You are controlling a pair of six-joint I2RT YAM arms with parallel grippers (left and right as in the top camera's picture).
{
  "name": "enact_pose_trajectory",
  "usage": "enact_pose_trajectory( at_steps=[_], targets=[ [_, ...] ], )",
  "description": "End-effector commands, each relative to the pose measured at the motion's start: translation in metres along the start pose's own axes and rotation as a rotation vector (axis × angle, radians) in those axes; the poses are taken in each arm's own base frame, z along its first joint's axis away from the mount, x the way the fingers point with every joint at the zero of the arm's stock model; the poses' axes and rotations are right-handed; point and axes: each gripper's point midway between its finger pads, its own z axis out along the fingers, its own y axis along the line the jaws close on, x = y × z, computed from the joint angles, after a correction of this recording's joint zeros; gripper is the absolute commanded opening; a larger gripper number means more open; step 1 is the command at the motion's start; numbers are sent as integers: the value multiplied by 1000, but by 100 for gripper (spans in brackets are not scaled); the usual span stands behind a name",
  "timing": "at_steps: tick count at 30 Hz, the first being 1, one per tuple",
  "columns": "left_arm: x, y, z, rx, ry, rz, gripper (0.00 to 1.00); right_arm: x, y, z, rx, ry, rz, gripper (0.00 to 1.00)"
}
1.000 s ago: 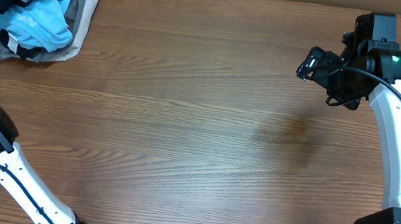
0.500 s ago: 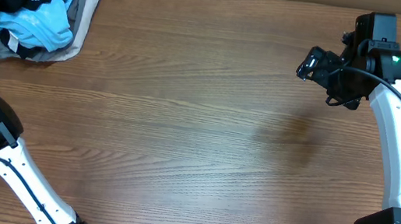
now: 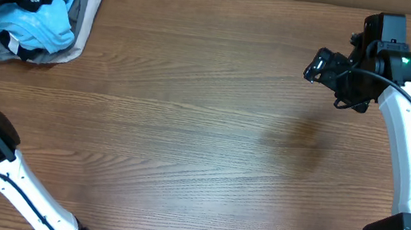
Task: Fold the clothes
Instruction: 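Place the t-shirt on top of the pile and adjust it with the left gripper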
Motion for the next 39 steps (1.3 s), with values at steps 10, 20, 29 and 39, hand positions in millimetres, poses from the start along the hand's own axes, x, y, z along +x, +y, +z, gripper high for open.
enact_pose_trajectory(
  at_steps=[10, 20, 29, 39],
  targets=[
    [-12, -51, -9, -209, -129, 319, 100, 1, 0, 0, -5, 2, -5, 100],
    [-40, 9, 34, -957, -255, 778, 100, 0, 0, 0, -6, -2, -6, 100],
    [-58, 60, 48, -1065, -293, 825, 100, 0, 0, 0, -6, -2, -6, 100],
    [9, 201, 63, -1170, 8, 609, 100, -1, 1, 0, -7, -4, -7, 100]
  ],
)
